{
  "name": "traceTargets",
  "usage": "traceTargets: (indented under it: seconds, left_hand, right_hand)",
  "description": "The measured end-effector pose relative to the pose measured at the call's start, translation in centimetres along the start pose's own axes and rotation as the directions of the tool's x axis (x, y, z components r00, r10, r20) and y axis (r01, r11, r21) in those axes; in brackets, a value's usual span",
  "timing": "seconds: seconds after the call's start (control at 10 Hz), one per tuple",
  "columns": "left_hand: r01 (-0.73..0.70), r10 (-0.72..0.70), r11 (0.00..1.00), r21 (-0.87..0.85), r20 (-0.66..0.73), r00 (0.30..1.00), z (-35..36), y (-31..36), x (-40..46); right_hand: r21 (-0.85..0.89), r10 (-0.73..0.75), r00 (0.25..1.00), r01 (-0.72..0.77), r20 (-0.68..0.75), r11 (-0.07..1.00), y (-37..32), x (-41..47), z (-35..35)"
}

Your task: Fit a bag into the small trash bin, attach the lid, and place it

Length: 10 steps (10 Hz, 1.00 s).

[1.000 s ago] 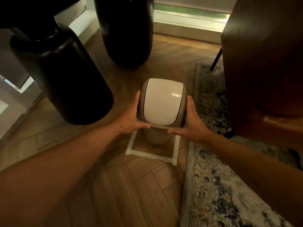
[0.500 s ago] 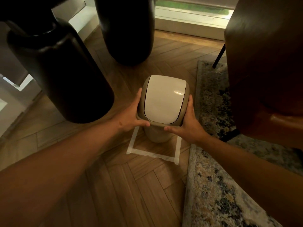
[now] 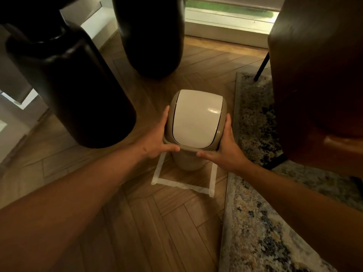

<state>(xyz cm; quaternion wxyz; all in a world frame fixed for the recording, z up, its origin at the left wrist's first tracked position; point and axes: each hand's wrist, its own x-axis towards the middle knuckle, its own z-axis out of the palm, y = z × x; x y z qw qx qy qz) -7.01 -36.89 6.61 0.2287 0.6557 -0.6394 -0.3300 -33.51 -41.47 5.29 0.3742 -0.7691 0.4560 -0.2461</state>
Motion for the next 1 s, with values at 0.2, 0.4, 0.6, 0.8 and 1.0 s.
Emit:
traceTargets:
  seconds: [0.2,0.4,0.6,0.8,1.0]
  left_hand:
    - [0.021,-0.021,0.997,0.068,0.003,1.0,-0.1,0.7,0.0]
    - [0.049,-0.05,0.995,0.089,0.015,0.999,-0.2,1.1,-0.1]
    - [0.081,-0.082,0.995,0.055,0.015,0.997,0.2,1.3,-0.8]
    - [0.085,-0.085,0.996,0.022,0.007,0.996,0.5,1.8,-1.1]
    - [0.095,-0.095,0.995,-0.034,-0.009,0.995,0.4,1.7,-1.5]
  right_hand:
    - [-0.005,0.015,1.0,-0.015,-0.014,1.0,-0.2,-0.1,0.0]
    - [-0.014,0.06,0.997,-0.06,-0.038,0.998,-0.3,-0.3,0.2]
    - [-0.075,0.052,0.998,-0.054,-0.032,0.996,-0.6,-0.3,-0.3]
    - [-0.13,0.079,0.997,-0.081,-0.024,0.988,-1.0,-0.3,-0.8]
    - [-0.215,0.095,0.994,-0.105,-0.057,0.971,-0.9,0.1,-1.4]
